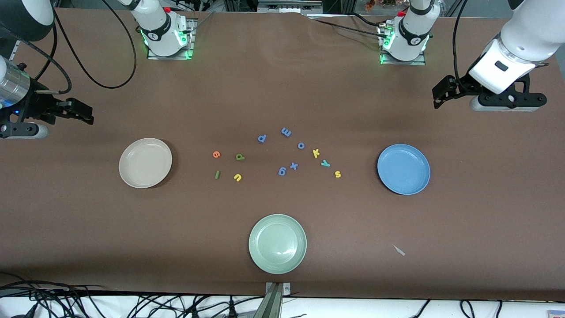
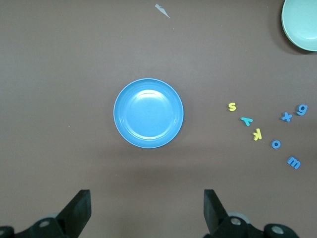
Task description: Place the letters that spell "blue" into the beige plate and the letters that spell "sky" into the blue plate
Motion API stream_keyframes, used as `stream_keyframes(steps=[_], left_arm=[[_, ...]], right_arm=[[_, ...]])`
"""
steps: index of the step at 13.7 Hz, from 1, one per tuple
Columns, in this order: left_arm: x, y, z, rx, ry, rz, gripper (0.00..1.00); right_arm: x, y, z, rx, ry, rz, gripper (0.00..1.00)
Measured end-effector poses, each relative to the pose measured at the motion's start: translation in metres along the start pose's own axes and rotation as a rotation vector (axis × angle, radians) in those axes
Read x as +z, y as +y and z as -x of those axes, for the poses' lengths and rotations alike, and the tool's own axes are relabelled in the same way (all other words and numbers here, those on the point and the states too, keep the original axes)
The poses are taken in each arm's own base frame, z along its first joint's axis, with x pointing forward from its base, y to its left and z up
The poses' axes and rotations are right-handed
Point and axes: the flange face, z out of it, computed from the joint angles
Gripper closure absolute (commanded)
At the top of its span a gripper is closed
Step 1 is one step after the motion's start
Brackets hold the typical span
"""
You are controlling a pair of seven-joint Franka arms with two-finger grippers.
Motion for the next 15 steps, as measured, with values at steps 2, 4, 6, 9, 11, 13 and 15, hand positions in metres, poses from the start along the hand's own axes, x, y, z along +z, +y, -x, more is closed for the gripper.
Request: stream_keyframes(steps=[2,4,6,9,11,13,15], left_arm=[[0.000,0.000,0.000,0.000,0.000,0.000,0.00],[0.000,0.000,0.000,0.000,0.000,0.000,0.00],[0.000,0.000,0.000,0.000,0.000,0.000,0.00],[0.000,0.000,0.000,0.000,0.000,0.000,0.00],[0.000,0.000,0.000,0.000,0.000,0.000,0.00],[0.000,0.000,0.000,0.000,0.000,0.000,0.00],[0.000,0.000,0.000,0.000,0.000,0.000,0.00]], right_arm=[[0.000,0.000,0.000,0.000,0.000,0.000,0.00],[0.000,0.000,0.000,0.000,0.000,0.000,0.00],[0.000,-0.001,0.000,-0.002,0.000,0.000,0.00],[0.003,-0.009,-0.001,-0.016,-0.004,0.000,0.00],[0.009,-0.016,-0.004,-0.028,-0.015,0.001,0.00],[0.026,-0.024,-0.011,-0.049,-0.044,0.002,0.00],[0.046,-0.039,-0.020,-0.076,-0.070,0.005,0.00]])
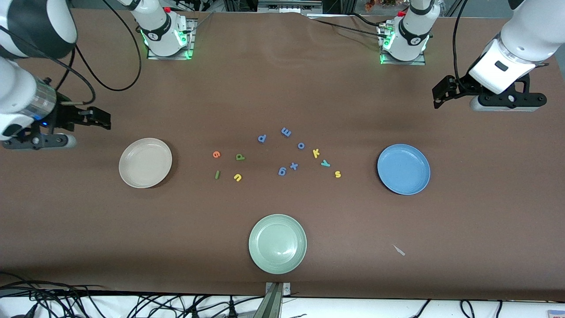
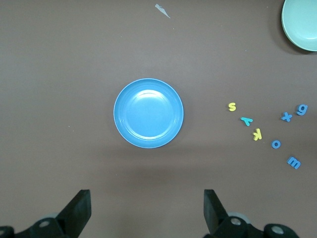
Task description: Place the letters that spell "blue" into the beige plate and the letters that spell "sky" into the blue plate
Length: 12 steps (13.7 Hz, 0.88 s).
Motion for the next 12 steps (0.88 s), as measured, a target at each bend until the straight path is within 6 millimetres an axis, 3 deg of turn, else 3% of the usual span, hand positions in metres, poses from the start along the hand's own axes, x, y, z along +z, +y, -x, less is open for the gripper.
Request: stream_keyframes(steps=[6,12], left_arm=[[0.000,0.000,0.000,0.000,0.000,0.000,0.00],[0.000,0.000,0.000,-0.001,0.001,0.000,0.00]], right_arm=[[0.074,-0.055,-0.046,-0.083,-0.016,0.005,0.00],[0.182,-0.093,-0.091,0.008,-0.018,-0.066,0.00]])
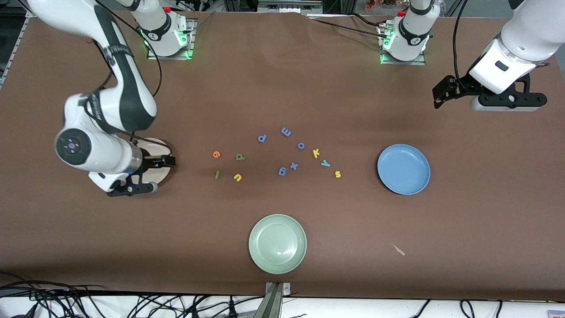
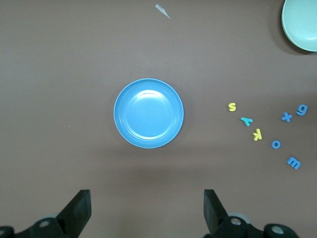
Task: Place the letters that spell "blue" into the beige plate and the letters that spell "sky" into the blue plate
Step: 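Reach down and grasp the green letter l with the right gripper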
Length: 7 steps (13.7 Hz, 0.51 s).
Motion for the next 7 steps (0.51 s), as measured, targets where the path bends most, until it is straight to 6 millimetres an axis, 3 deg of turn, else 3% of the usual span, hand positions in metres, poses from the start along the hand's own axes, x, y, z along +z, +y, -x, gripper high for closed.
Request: stream_keyframes(steps=[3,7], left_arm=[[0.000,0.000,0.000,0.000,0.000,0.000,0.00],[0.000,0.000,0.000,0.000,0.000,0.000,0.00]], right_arm=[[0.049,-0.044,-0.011,0.094,0.029,0.002,0.00],[0.099,-0.104,-0.009,0.225,0.054,0.003,0.00]])
